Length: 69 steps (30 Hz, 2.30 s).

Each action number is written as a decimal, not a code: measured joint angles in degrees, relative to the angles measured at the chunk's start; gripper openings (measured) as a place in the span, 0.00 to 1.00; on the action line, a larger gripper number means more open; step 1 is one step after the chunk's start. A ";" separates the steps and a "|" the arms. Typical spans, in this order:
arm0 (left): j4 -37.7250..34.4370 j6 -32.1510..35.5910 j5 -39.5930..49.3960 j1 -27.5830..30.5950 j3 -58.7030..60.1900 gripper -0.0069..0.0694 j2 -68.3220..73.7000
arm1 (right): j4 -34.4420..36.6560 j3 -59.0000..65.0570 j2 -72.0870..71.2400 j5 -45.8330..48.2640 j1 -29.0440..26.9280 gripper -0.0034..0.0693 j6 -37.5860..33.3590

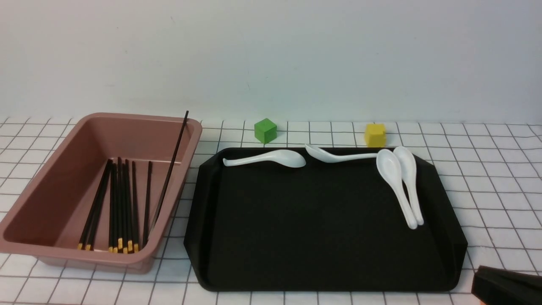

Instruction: On white black tablecloth take chopsticks from black tray and put them in box.

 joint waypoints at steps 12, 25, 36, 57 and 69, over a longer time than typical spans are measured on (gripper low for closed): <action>0.00 0.00 0.00 0.00 0.00 0.40 0.00 | -2.02 4.87 0.00 -4.41 0.12 0.10 -1.20; 0.00 0.00 0.00 0.00 0.00 0.40 0.00 | -1.44 11.29 -8.98 -4.24 -10.06 0.12 -2.44; 0.00 0.00 0.00 0.00 0.00 0.40 0.00 | -1.07 18.42 -23.77 3.54 -35.31 0.14 -2.87; 0.00 0.00 0.00 0.00 0.00 0.40 0.00 | -1.00 20.84 -24.29 9.69 -37.10 0.18 -2.93; 0.00 0.00 0.00 0.00 0.00 0.40 0.00 | -1.00 20.84 -24.29 9.71 -37.10 0.20 -2.93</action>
